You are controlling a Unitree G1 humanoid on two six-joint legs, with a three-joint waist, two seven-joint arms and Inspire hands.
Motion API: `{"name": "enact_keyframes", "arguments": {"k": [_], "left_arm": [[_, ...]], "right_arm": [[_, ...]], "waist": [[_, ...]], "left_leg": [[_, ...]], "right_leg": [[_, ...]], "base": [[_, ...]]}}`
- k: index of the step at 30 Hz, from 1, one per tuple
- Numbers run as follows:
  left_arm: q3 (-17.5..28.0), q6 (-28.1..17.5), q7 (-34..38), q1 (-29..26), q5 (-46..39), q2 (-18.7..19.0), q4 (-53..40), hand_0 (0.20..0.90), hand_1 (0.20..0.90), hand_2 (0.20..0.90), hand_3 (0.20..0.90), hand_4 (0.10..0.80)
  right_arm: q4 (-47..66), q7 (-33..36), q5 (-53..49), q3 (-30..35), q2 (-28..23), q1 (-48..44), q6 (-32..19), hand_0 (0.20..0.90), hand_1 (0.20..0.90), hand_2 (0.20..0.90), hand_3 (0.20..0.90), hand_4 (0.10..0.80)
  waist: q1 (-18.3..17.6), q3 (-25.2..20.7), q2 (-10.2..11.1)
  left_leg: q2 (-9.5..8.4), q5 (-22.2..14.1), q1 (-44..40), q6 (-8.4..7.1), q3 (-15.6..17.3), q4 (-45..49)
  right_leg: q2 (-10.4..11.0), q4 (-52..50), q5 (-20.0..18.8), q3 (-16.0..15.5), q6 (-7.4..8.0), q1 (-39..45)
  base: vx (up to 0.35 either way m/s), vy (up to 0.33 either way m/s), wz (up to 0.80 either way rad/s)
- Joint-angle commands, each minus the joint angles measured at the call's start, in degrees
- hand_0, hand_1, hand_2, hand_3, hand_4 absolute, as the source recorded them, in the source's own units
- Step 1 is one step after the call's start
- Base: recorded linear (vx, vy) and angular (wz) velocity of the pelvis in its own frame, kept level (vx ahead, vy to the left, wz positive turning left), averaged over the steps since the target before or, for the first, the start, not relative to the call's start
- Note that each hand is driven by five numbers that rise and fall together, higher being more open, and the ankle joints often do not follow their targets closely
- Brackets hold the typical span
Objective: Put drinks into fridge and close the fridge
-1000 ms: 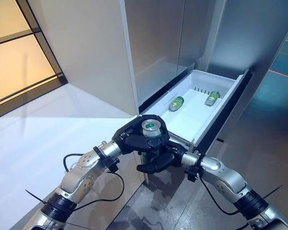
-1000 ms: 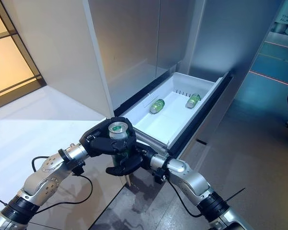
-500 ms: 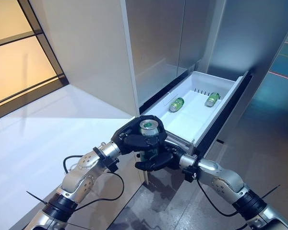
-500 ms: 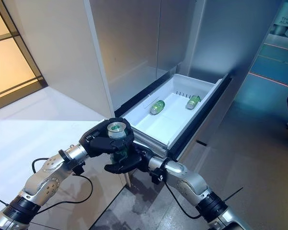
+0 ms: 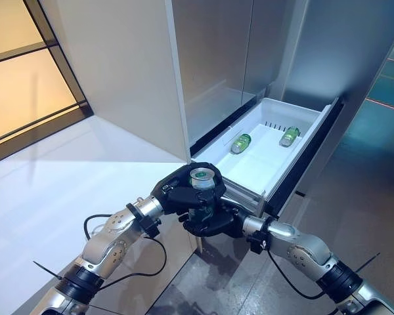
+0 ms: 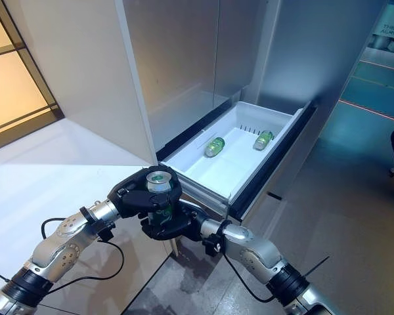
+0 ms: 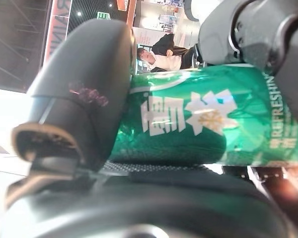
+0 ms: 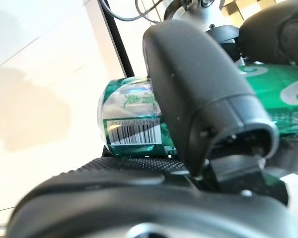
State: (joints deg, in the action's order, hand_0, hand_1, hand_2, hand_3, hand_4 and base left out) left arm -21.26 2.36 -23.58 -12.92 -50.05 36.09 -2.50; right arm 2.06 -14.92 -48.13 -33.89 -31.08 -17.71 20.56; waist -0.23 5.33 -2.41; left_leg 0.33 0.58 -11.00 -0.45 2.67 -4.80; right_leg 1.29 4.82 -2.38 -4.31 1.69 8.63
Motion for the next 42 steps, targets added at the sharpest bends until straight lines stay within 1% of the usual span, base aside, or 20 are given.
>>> {"name": "enact_keyframes", "arguments": {"k": [1,9,18,19,20,21,22,26,30,31,34,38,40,42], "left_arm": [[-2.97,-12.06,-5.22,-15.95,-1.6,-8.09,-5.67,0.3,0.3,0.3,0.2,0.1],[-3.26,-12.24,-5.39,-15.64,-1.09,-7.88,-5.17,0.3,0.3,0.3,0.2,0.1],[-3.49,-12.85,-3.98,-15.39,0.79,-7.95,-4.69,0.3,0.3,0.3,0.2,0.1],[-3.49,-12.9,-3.71,-15.36,0.99,-7.82,-4.65,0.321,0.321,0.321,0.225,0.125],[-3.37,-13.11,-3.35,-15.24,1.41,-7.86,-4.39,0.658,0.658,0.658,0.617,0.517],[-3.28,-13.35,-3.12,-15.13,1.59,-7.77,-4.33,0.658,0.658,0.658,0.617,0.517],[-3.21,-13.51,-2.92,-15.14,1.74,-7.66,-4.27,0.9,0.9,0.9,0.9,0.8],[-1.91,-15.99,-1.37,-14.51,2.26,-7.12,-3.43,0.9,0.9,0.9,0.9,0.8],[0.18,-19.84,1.36,-13.91,4.58,-6.37,-3.97,0.9,0.9,0.9,0.9,0.8],[0.42,-20.33,1.29,-13.85,4.35,-6.26,-4.05,0.9,0.9,0.9,0.9,0.8],[1.95,-22.18,4.21,-13.3,6.9,-5.33,-5.76,0.9,0.9,0.9,0.9,0.8],[3.73,-22.07,9.49,-13.46,8.37,-4.97,-6.19,0.9,0.9,0.9,0.9,0.8],[4.24,-21.76,11.2,-13.46,8.2,-5.31,-6.0,0.9,0.9,0.9,0.9,0.8],[5.5,-22.08,12.89,-13.0,7.07,-6.42,-4.81,0.9,0.9,0.9,0.9,0.8]], "right_arm": [[4.71,-3.52,-11.77,-3.05,14.42,-10.95,-3.37,0.3,0.3,0.3,0.2,0.1],[4.93,-2.69,-10.75,-3.01,13.72,-11.47,-2.94,0.3,0.3,0.3,0.2,0.1],[5.13,-1.47,-9.49,-2.19,13.1,-12.04,-4.05,0.3,0.3,0.3,0.2,0.1],[5.21,-1.35,-9.25,-2.06,12.9,-12.11,-4.34,0.3,0.3,0.3,0.2,0.1],[5.32,-1.1,-9.03,-1.76,12.62,-12.38,-4.45,0.3,0.3,0.3,0.2,0.1],[5.47,-0.82,-8.63,-1.63,12.45,-12.54,-4.71,0.3,0.3,0.3,0.2,0.1],[5.45,-0.62,-8.39,-1.55,12.37,-12.71,-4.89,0.3,0.3,0.3,0.2,0.1],[5.66,1.0,-6.57,0.12,10.91,-14.22,-5.98,0.3,0.3,0.3,0.2,0.1],[6.6,2.33,-4.26,2.31,9.17,-15.33,-5.14,0.3,0.3,0.3,0.2,0.1],[6.68,2.48,-4.21,2.62,8.79,-15.5,-4.97,0.3,0.3,0.3,0.2,0.1],[7.15,2.75,-2.86,3.71,7.37,-16.21,-4.82,0.3,0.3,0.3,0.2,0.1],[8.5,2.94,-2.68,5.32,5.68,-17.12,-4.95,0.3,0.3,0.3,0.2,0.1],[8.52,2.84,-2.32,5.95,5.7,-17.3,-5.68,0.3,0.3,0.3,0.2,0.1],[9.29,3.47,-1.7,7.54,5.74,-17.8,-7.3,0.3,0.3,0.3,0.2,0.1]], "waist": [[-0.94,-2.55,1.02],[-1.03,-2.42,0.93],[-1.13,-2.3,1.05],[-1.14,-2.28,1.07],[-1.17,-2.29,1.09],[-1.16,-2.3,1.1],[-1.15,-2.3,1.12],[-1.08,-2.27,1.26],[-0.91,-2.5,1.57],[-0.87,-2.5,1.62],[-0.6,-2.5,1.92],[-0.59,-2.61,2.21],[-0.58,-2.59,2.25],[-0.56,-2.61,2.4]], "left_leg": [[-4.11,-4.29,0.94,3.14,-2.59,2.19],[-4.06,-4.29,0.83,3.13,-2.51,2.18],[-3.93,-4.31,0.77,3.05,-2.47,2.27],[-3.93,-4.32,0.77,3.04,-2.5,2.3],[-3.91,-4.31,0.82,3.0,-2.46,2.34],[-3.89,-4.32,0.83,2.98,-2.43,2.35],[-3.88,-4.32,0.85,2.97,-2.41,2.36],[-3.76,-4.34,0.78,2.87,-2.36,2.34],[-3.68,-4.31,0.9,2.67,-2.42,2.24],[-3.66,-4.33,0.92,2.65,-2.4,2.26],[-3.65,-4.01,1.64,2.4,-2.44,2.73],[-3.47,-3.95,1.77,2.32,-2.61,2.61],[-3.47,-3.93,1.81,2.29,-2.75,2.64],[-3.41,-4.01,1.72,2.2,-2.84,2.72]], "right_leg": [[-0.8,-7.97,8.3,-1.12,1.05,-1.19],[-0.84,-8.04,8.31,-1.11,0.99,-1.13],[-0.94,-7.97,8.28,-1.03,0.95,-0.99],[-0.96,-7.95,8.27,-1.0,0.94,-0.98],[-0.96,-7.93,8.24,-0.99,0.96,-1.0],[-0.98,-7.9,8.23,-0.97,0.97,-1.01],[-0.97,-7.88,8.22,-0.95,0.97,-1.02],[-1.04,-7.72,8.18,-0.99,0.86,-0.89],[-1.14,-7.37,8.12,-1.02,0.85,-0.82],[-1.12,-7.32,8.1,-1.08,0.88,-0.81],[-1.15,-7.24,7.53,-1.19,0.83,-1.24],[-1.32,-7.27,7.64,-1.2,0.7,-1.37],[-1.36,-7.31,7.65,-1.23,0.73,-1.4],[-1.42,-7.46,7.78,-1.4,0.69,-1.3]], "base": [[0.0,0.0,0.0],[0.0,0.0,0.0],[0.0,0.0,0.0],[0.0,0.0,0.0],[0.0,0.0,0.0],[0.0,0.0,0.0],[0.0,0.0,0.0],[0.0,0.0,0.0],[0.0,0.0,0.0],[-0.035,-0.026,0.0],[-0.024,-0.032,0.0],[-0.001,-0.009,0.0],[0.0,0.0,0.0],[0.006,-0.019,0.0]]}}
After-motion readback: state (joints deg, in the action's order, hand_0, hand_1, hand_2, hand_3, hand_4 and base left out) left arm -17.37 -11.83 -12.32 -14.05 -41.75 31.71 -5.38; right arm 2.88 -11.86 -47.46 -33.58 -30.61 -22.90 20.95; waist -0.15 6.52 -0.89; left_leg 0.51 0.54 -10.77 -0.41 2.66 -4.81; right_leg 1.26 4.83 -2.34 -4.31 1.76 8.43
